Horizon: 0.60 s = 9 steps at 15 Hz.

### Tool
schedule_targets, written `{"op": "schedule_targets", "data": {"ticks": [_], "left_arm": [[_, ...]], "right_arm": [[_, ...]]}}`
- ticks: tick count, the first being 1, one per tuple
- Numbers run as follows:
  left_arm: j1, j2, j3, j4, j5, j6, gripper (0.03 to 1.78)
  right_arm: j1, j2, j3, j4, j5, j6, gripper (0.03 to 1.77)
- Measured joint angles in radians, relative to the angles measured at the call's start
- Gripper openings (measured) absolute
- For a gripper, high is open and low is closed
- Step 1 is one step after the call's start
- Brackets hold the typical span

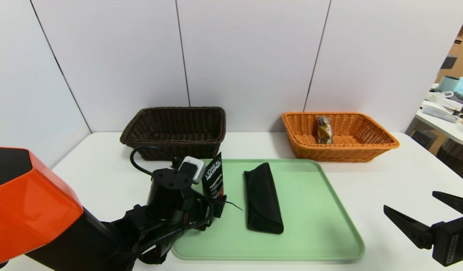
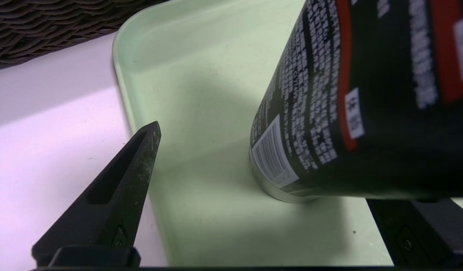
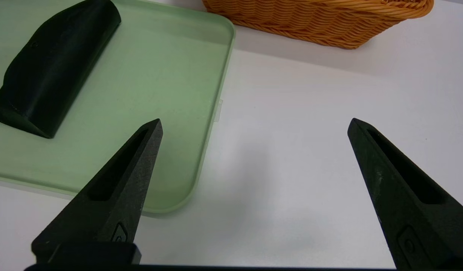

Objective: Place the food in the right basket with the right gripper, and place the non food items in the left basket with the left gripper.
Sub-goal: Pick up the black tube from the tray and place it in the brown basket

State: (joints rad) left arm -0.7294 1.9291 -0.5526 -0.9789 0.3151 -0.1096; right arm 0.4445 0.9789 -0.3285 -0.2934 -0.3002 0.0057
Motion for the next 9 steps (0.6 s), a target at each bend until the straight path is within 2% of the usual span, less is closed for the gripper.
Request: {"op": "schedule_targets", "data": {"ticks": [6,9], "left_arm": [[0.000,-0.002,0.001,0.001,0.002,0.000,1.69],[-0.001,-0.005,0.005,0.001,0.002,0.002,1.19]], "right_arm": [[0.000,0.000,0.000,0.000,0.000,0.000,1.69],[0.000,0.000,0.000,0.000,0.000,-0.003,1.69]]}}
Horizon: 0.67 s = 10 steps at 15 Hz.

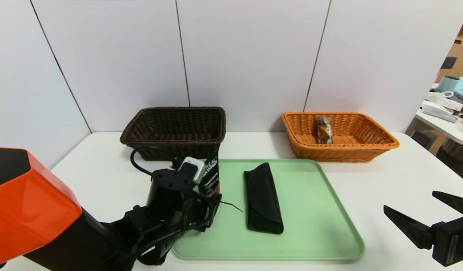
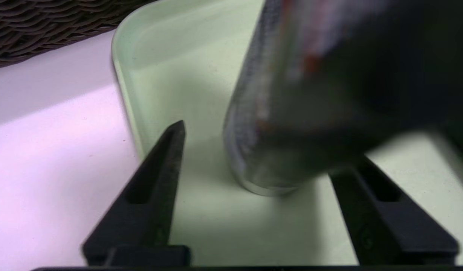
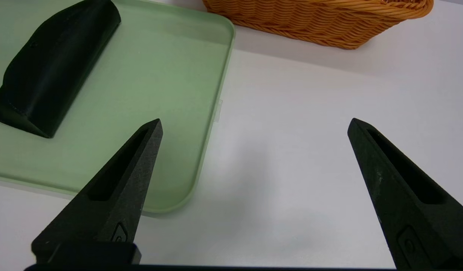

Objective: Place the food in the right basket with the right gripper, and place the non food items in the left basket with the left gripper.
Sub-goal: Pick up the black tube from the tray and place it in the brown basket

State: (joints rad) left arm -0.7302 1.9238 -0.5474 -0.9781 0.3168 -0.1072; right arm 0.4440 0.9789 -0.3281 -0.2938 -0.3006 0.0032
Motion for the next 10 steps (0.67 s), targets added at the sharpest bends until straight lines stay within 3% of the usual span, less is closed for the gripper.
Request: {"op": "schedule_targets", "data": {"ticks": [3,10], "left_arm": [[0.000,-0.006,0.006,-0.025,0.000,0.020,0.85],[0.000,-0.011,0.015,-0.036,0.001,0.023,0.81]], "right_arm": [[0.000,-0.001,0.000,0.000,0.000,-0.001,1.69],[0.000,-0.003,0.000,0.000,0.000,-0.004,1.69]]}}
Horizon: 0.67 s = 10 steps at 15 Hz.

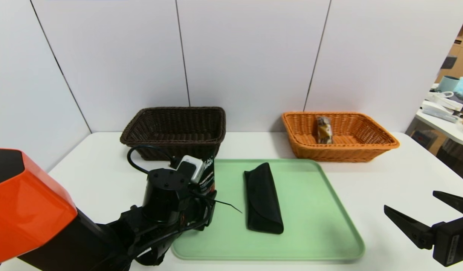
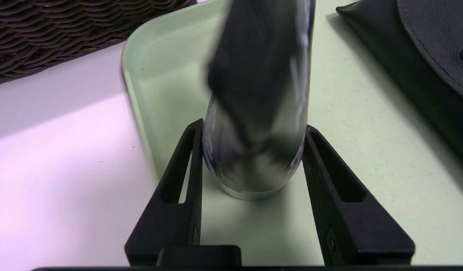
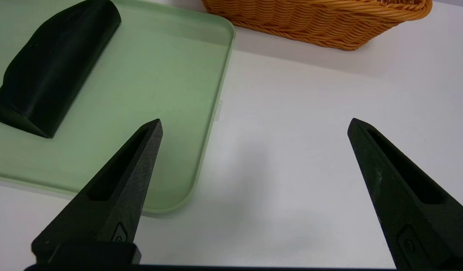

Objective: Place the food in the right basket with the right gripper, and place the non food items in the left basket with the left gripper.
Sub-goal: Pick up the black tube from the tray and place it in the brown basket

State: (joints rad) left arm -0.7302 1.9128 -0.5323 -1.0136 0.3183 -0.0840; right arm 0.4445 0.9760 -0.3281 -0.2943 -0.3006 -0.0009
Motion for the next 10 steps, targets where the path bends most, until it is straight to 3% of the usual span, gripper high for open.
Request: {"op": "schedule_targets", "data": {"ticks": [10], "left_arm": [[0.001,-0.078,-0.005,0.004,0.007,0.008,0.81]], "right_arm": [[0.001,0.001,0.000,0.002,-0.001,0.000,1.69]]}}
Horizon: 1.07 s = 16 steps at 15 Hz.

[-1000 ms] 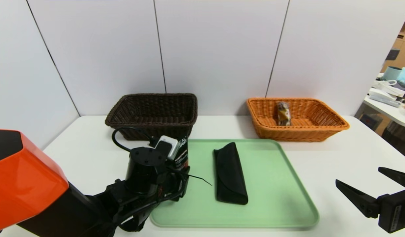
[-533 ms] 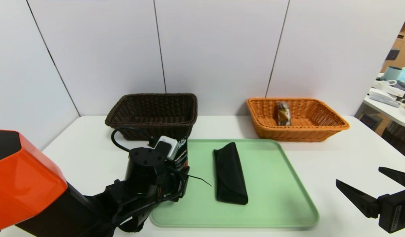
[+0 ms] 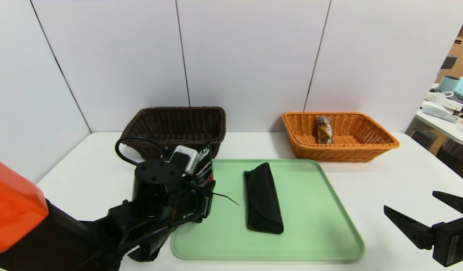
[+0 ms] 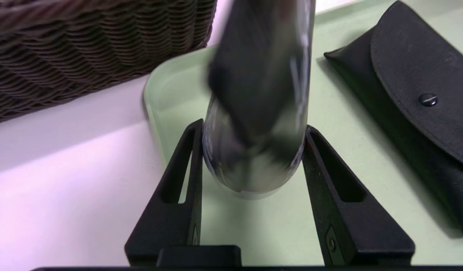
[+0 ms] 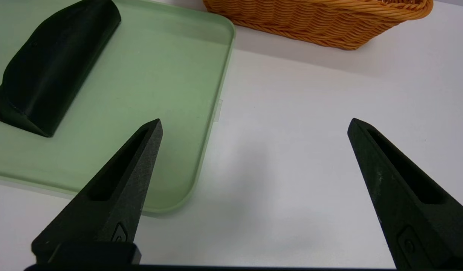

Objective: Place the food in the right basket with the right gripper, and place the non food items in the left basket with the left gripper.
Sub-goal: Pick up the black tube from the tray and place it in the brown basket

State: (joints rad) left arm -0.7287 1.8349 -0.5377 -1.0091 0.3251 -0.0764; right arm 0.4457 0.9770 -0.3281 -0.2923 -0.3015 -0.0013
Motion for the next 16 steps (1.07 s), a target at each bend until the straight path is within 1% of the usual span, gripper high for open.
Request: {"op": "schedule_targets", "data": {"ticks": [3,7,11,13,16], "left_arm": [[0.004,-0.045,0.002,0.004,0.033,0.029,0.81],[0.053,-0.100,-0.016,0.005,0.041,0.087,0.81],[0.146,-0.126,-0.097,0.031,0.035,0.126,0.81],[0.178,-0.129,-0.143,0.048,0.031,0.135,0.81],[0.221,-0.119,-0.223,0.102,0.021,0.137,0.81]], "right_arm": [[0.001,-0.001,0.001,0.003,0.000,-0.001,1.69],[0.002,-0.007,0.003,0.003,0.000,-0.014,1.69],[0.002,-0.008,0.005,0.002,0.001,-0.013,1.69],[0.002,-0.008,0.011,0.000,0.001,-0.014,1.69],[0.002,-0.008,0.017,0.000,0.001,-0.014,1.69]]}}
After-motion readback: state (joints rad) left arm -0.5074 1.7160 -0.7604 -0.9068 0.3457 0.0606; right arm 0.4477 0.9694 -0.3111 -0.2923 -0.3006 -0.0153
